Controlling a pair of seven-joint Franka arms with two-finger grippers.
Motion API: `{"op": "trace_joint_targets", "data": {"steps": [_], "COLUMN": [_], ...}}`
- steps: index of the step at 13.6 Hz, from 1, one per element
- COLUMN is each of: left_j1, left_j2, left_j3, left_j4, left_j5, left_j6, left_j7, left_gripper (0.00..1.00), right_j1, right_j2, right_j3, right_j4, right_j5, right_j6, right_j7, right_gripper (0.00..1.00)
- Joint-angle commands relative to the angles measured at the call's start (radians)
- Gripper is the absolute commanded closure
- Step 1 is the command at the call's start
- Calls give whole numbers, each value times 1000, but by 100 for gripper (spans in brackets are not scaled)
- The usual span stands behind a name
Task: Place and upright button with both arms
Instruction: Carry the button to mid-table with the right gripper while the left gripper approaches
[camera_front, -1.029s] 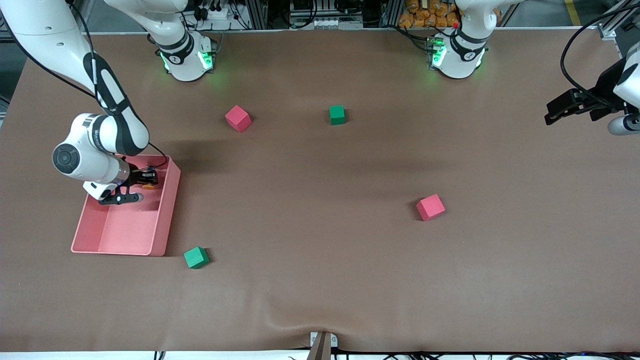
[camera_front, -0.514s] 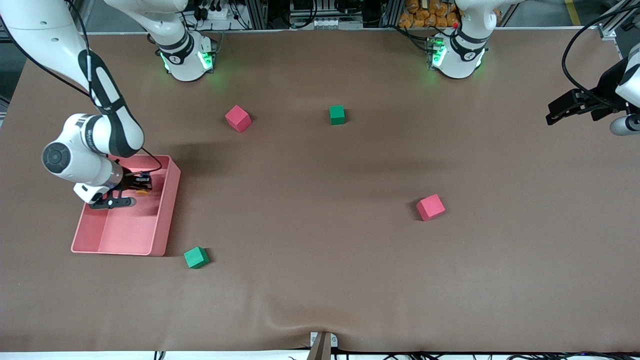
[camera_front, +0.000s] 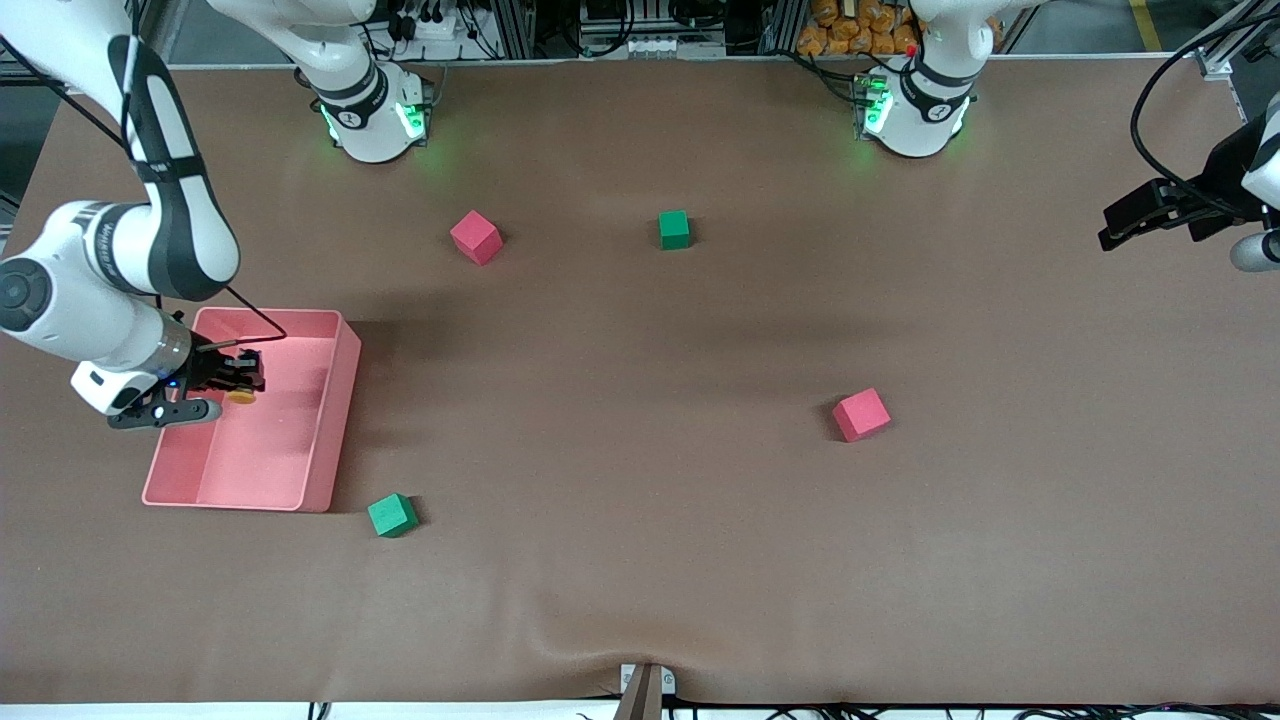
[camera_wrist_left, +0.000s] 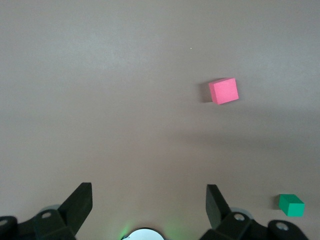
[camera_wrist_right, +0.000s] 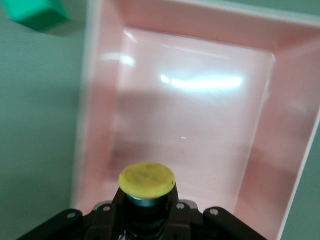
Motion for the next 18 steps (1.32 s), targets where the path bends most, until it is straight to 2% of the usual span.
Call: {"op": "trace_joint_targets", "data": {"steps": [1, 4, 6, 8, 11, 14, 18], "left_j1": [13, 13, 13, 13, 11, 7, -18], "left_j2": [-14, -14, -14, -10, -5, 19, 61], "left_j3": [-6, -8, -6, -8, -9, -14, -22], "left_j4": [-6, -6, -8, -8, -26, -26, -11], "left_j5": [-4, -4, -4, -6, -12, -16, -42], "left_j6": [0, 0, 0, 0, 5, 11, 11], "left_j7": [8, 8, 8, 8, 8, 5, -8], "left_gripper": [0, 0, 0, 0, 0, 0, 0], "right_j1": [132, 305, 412, 505, 601, 699, 798], "right_j2": [20, 81, 154, 237, 361, 480, 585], "right_j3": [-2, -2, -3, -4, -4, -4, -2], "right_j4": [154, 224, 284, 361, 471, 551, 643], "right_j5": [-1, 27, 132, 170, 173, 173, 173], "right_j6": [-149, -148, -145, -133, -95, 35, 111], "right_j7": [13, 27, 60, 103, 270, 437, 626], "right_gripper": [100, 100, 100, 100, 100, 100, 100]}}
